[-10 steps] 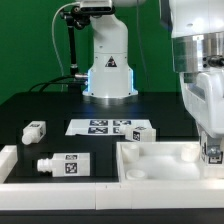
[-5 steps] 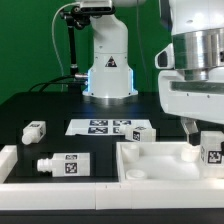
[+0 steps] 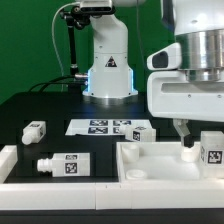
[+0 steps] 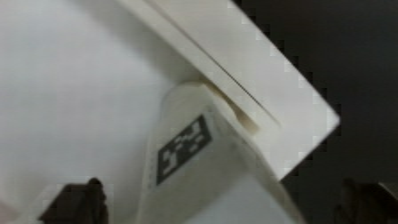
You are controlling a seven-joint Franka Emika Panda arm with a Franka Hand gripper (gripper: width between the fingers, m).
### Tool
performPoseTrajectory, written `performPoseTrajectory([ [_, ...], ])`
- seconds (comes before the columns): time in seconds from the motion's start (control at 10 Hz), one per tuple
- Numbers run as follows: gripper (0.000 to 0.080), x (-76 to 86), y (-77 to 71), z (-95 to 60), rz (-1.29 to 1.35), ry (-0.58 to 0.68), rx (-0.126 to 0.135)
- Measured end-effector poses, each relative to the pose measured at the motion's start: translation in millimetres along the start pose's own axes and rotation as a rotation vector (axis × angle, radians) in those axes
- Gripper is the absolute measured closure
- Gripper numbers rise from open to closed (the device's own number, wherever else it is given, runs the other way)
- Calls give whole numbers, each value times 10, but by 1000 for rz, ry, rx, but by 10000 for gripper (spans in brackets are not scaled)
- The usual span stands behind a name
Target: Assemble one leg
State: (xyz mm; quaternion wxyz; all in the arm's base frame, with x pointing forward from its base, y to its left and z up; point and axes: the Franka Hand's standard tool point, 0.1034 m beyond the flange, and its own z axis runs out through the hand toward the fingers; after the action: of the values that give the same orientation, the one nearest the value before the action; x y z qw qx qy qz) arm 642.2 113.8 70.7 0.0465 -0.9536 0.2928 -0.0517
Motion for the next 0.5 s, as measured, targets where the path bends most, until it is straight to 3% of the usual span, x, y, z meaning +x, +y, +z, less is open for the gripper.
performPoseTrajectory([
  [0.1,151,-55,-62,3,-276,-1,0],
  [0.3,151,-68,-77,7,-311,-3,3],
  [0.5,396,-62,-59,13,-295,-4,0],
])
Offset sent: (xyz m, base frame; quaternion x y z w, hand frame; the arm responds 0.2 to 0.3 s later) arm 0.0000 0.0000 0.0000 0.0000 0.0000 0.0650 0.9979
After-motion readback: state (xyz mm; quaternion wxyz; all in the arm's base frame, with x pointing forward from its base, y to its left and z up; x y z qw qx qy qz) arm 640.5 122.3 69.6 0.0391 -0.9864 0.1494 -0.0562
